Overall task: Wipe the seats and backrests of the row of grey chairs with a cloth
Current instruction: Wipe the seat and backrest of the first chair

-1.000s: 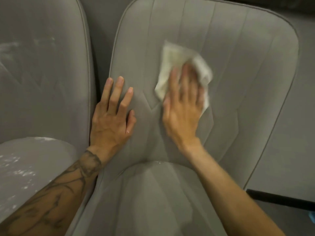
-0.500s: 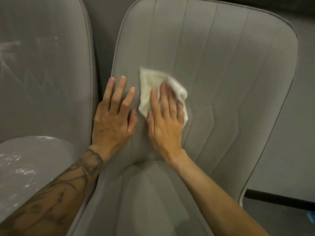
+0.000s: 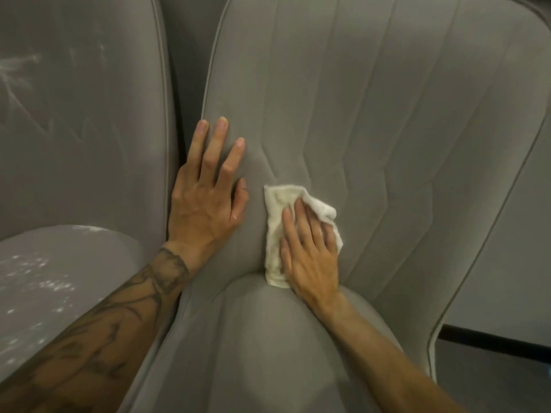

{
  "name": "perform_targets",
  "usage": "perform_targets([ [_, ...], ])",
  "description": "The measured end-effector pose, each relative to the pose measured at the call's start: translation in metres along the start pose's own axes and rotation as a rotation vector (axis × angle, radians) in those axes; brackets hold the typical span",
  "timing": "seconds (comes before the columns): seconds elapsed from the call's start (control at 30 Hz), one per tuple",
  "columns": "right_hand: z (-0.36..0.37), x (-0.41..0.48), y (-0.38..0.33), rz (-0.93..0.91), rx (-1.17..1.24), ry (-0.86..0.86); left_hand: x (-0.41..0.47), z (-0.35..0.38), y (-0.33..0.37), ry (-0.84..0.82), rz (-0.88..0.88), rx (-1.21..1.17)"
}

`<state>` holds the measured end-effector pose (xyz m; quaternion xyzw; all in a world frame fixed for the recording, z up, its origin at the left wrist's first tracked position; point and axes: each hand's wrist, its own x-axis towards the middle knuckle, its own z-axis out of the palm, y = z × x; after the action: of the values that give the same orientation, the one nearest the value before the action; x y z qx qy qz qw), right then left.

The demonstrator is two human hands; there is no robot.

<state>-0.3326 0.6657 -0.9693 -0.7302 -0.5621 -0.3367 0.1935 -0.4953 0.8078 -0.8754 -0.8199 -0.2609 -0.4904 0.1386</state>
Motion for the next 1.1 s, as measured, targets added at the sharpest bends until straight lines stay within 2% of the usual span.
perform_targets([
  [0.1,0.000,0.014,0.007,-0.016,0.003,0.013,0.000,-0.001,0.001,-0.006,-0.007,-0.003],
  [0.17,-0.010,0.064,0.015,0.022,-0.017,0.147,0.000,-0.001,0.000,0.002,0.000,0.001],
  [0.27,-0.015,0.110,0.011,0.194,0.018,0.300,-0.001,0.001,-0.001,0.010,-0.001,0.005],
  [0.33,-0.004,0.082,-0.003,0.195,0.047,0.257,-0.001,0.001,-0.001,0.017,0.002,0.009],
  [0.47,0.016,-0.009,-0.015,0.060,0.023,0.053,-0.001,0.000,0.000,0.003,-0.003,0.011],
  [0.57,0.017,0.027,-0.007,0.083,0.043,0.122,0.000,-0.001,0.002,0.003,-0.003,0.011],
  [0.7,0.017,0.069,-0.008,0.219,0.027,0.270,0.000,0.001,0.001,0.016,-0.002,0.016],
  [0.83,0.020,0.018,-0.025,0.175,0.049,0.121,0.001,0.001,0.000,0.009,0.001,0.024],
  [0.9,0.012,0.021,-0.021,0.144,0.052,0.094,0.001,-0.001,-0.001,0.008,-0.008,0.024],
  [0.97,-0.003,0.055,-0.010,0.127,0.028,0.166,0.001,-0.001,0.000,0.003,-0.008,0.010],
  [1.1,-0.024,0.131,0.012,0.235,-0.018,0.397,0.001,-0.001,0.000,0.001,-0.008,0.008],
])
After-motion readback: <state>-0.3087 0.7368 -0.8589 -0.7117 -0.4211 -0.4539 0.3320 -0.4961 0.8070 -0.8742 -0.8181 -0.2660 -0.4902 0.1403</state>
